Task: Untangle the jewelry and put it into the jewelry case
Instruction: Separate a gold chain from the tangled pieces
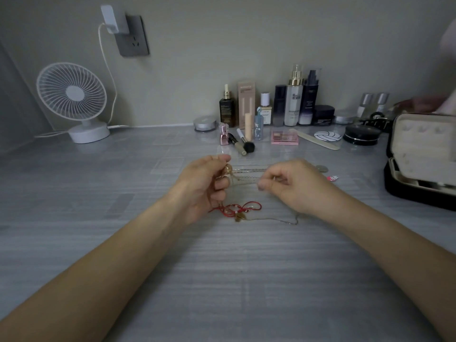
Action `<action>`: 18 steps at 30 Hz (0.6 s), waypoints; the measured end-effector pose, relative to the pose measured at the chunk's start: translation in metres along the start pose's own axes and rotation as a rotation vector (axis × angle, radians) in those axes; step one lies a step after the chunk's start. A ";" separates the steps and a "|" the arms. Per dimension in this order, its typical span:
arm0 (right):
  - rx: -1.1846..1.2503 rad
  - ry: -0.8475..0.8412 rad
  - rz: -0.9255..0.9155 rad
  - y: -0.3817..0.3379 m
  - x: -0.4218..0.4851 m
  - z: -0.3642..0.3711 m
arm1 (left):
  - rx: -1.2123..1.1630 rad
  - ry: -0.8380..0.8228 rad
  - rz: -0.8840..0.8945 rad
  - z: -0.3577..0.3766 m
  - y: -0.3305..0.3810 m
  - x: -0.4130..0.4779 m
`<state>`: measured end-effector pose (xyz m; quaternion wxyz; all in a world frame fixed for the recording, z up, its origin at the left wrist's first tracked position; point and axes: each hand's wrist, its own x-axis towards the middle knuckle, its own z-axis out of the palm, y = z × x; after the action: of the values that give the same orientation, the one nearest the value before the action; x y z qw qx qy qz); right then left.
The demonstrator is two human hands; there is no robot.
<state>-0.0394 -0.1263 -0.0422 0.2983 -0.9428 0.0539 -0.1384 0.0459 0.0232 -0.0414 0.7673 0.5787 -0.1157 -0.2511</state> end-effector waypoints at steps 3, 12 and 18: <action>0.221 0.128 0.014 -0.002 0.002 -0.005 | 0.109 0.042 0.040 -0.001 -0.003 0.001; 0.479 0.275 0.071 -0.001 0.004 -0.017 | 0.260 0.058 0.042 -0.005 -0.007 0.002; 0.137 0.061 0.116 0.010 0.005 -0.011 | 0.363 0.050 0.075 -0.005 -0.006 0.002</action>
<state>-0.0378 -0.1411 -0.0380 0.3680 -0.9108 0.1078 -0.1529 0.0488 0.0250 -0.0492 0.6616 0.7091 -0.1615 -0.1829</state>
